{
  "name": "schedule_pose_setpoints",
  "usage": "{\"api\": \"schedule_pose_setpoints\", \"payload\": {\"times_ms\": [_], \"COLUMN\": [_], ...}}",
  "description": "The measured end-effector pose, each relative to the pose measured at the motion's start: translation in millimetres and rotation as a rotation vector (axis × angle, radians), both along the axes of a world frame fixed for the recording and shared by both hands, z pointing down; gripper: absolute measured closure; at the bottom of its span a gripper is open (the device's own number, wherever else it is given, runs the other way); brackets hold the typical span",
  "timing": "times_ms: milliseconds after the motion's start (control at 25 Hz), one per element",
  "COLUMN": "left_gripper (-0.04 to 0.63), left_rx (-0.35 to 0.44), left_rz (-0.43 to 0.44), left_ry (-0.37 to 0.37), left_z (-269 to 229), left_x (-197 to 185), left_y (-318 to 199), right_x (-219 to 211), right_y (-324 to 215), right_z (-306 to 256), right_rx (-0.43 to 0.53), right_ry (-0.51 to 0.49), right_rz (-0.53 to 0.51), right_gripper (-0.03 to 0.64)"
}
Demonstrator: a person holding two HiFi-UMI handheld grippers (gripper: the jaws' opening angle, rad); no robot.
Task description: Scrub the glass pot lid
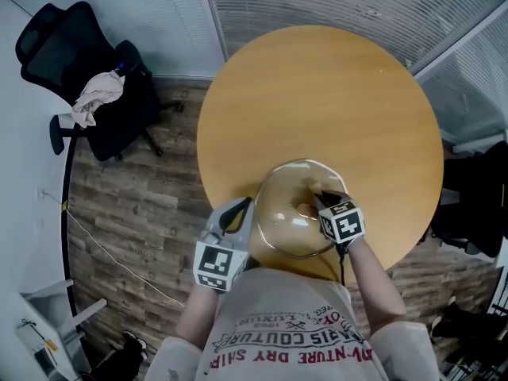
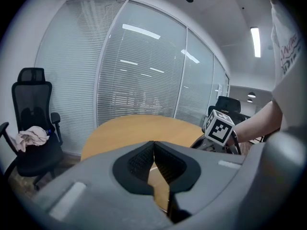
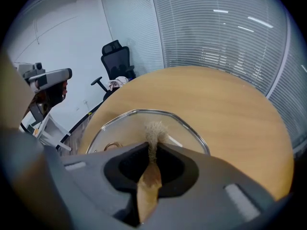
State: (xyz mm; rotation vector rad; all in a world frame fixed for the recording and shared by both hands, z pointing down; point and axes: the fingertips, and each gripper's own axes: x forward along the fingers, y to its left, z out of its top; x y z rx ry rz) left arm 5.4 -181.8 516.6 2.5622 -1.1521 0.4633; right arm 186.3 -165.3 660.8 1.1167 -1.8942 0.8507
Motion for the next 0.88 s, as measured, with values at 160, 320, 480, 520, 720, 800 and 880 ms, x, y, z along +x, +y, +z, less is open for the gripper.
{"api": "schedule_pose_setpoints", "payload": {"times_ms": [160,320,480,520,720,800,880], "left_gripper": [0.588,0.588,0.588,0.588,0.588,0.588,0.588], "left_rx": [0.004,0.004,0.005,0.008,0.005,-0.003,-0.011], "left_rz": [-0.013,-0.016,-0.009,-0.007,-0.028,-0.043,-0.054], "left_ry": [-0.002,-0.006,-0.008,-0.009,-0.009,0.0,0.005], "left_z": [-0.4,2.7,1.8,0.8,0.4,0.5,2.0], "left_x": [-13.2,-18.5,-22.6,-22.8,-28.2,-34.7,-40.4], "left_y": [-0.2,-0.6,2.4,2.7,1.9,2.7,4.9], "right_x": [-10.6,-11.5,-16.9,-18.2,-27.7,-35.4,-42.4], "right_y": [-4.7,-9.1,-11.3,-12.4,-12.2,-11.4,-11.0], "right_z": [6.2,7.0,6.6,6.2,6.3,6.6,6.5], "right_rx": [-0.08,-0.123,-0.141,-0.146,-0.192,-0.207,-0.215], "right_ry": [-0.005,-0.006,0.004,0.005,0.001,0.009,0.027], "right_rz": [-0.032,-0.059,-0.083,-0.089,-0.134,-0.165,-0.205], "right_gripper": [0.566,0.566,0.566,0.566,0.566,0.566,0.566]}}
